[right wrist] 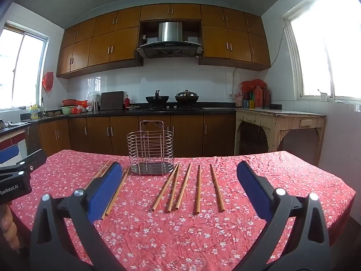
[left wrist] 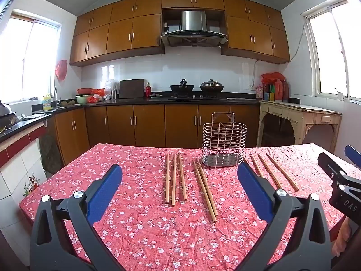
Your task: Organize utensils
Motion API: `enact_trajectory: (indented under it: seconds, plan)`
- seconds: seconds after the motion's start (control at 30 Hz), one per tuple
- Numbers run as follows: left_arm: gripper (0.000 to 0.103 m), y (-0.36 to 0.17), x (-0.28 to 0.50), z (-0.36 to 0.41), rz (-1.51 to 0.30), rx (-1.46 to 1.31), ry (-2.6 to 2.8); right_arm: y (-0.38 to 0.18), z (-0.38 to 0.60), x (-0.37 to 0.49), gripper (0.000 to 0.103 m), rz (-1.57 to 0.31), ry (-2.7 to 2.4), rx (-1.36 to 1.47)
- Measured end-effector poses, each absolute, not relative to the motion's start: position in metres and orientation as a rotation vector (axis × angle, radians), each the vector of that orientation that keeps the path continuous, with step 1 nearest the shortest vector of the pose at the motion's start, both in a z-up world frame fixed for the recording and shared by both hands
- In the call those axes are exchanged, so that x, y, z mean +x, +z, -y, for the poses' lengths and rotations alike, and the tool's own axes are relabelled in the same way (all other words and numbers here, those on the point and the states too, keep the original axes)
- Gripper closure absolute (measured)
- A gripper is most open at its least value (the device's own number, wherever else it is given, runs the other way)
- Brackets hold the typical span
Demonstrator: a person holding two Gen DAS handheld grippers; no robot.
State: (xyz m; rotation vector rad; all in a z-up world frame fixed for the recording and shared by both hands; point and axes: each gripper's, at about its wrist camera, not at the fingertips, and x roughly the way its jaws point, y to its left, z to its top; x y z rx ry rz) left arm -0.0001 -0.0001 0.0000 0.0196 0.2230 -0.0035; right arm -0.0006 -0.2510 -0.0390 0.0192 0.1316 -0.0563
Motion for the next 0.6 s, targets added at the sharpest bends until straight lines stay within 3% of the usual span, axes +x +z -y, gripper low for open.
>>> enact_trajectory:
  seconds: [0.6]
  plan:
    - [0.002,0.0000,0.0000,0.0000,-0.224,0.014,-0.006,-0.0388,0.2511,-0.0011,0.004,-0.129,-0.056,0.022]
